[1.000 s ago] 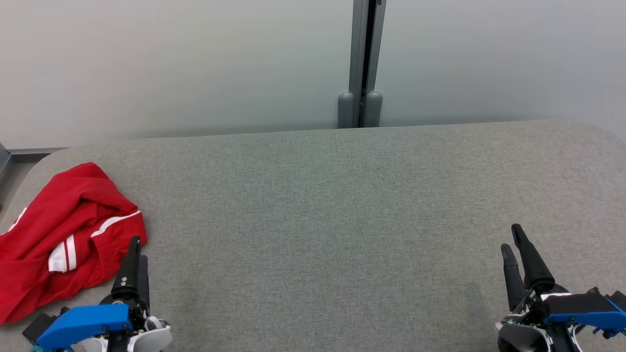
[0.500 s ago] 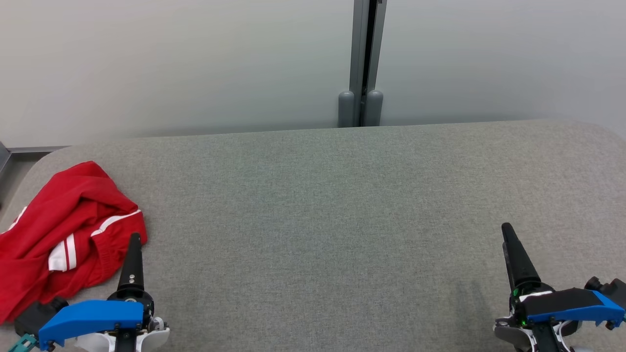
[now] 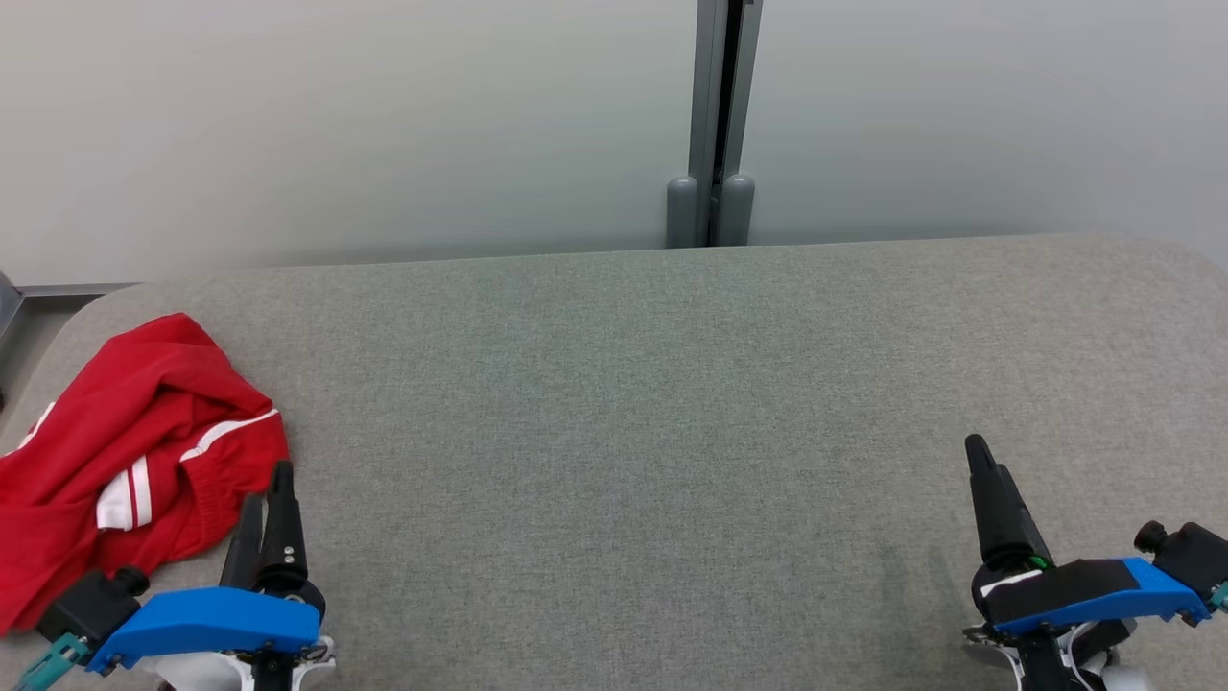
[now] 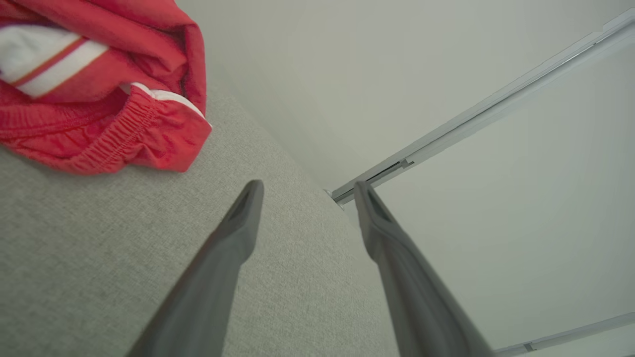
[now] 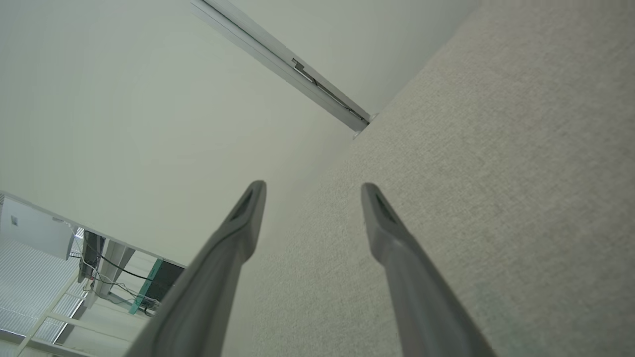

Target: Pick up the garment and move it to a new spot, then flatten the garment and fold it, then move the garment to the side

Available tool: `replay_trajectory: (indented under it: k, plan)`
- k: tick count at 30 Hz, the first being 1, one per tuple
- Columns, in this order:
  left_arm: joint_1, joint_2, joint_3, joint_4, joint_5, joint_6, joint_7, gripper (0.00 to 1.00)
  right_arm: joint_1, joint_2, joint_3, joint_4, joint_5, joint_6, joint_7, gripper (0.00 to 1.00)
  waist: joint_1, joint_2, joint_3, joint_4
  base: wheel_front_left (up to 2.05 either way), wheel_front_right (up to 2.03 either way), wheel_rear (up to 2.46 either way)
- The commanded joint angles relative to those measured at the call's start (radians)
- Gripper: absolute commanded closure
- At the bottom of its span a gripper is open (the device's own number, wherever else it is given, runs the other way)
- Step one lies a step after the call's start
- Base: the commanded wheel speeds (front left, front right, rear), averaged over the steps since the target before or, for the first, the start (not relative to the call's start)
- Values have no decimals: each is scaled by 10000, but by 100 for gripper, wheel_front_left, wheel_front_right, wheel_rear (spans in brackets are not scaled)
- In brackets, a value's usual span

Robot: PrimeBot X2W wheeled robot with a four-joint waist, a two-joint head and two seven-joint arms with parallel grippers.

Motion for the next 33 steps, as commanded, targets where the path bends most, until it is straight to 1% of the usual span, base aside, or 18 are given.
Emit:
replay_trajectory:
  k: [1,11,14,19,20,28,33]
  plan:
    - [-247,161,-91,-34,563,-43,-143,0,-281,-47,39,-84,-594,17,-145,0,0,0,2,-7,0,0,0]
    - [-242,288,-410,138,1978,-52,-443,0,-264,-55,2,111,-2057,18,-449,0,0,0,-13,-5,0,0,0]
    - [-229,326,-499,230,2543,-56,-570,0,-278,-58,-5,231,-2757,18,-574,0,0,0,-18,-6,0,0,0]
    - [-239,382,-636,360,3239,-61,-719,0,-315,-62,8,387,-3541,19,-722,0,0,0,-20,-13,0,0,0]
    - [-239,382,-636,360,3239,-61,-719,0,-315,-62,8,387,-3541,19,-722,0,0,0,-20,-13,0,0,0]
    - [-306,433,-738,533,4264,-69,-952,0,-347,-70,47,666,-4322,20,-963,0,0,0,-6,-15,0,0,0]
    - [-345,449,-812,642,4904,-73,-1083,0,-385,-75,118,789,-5113,21,-1087,0,0,0,1,-2,0,0,0]
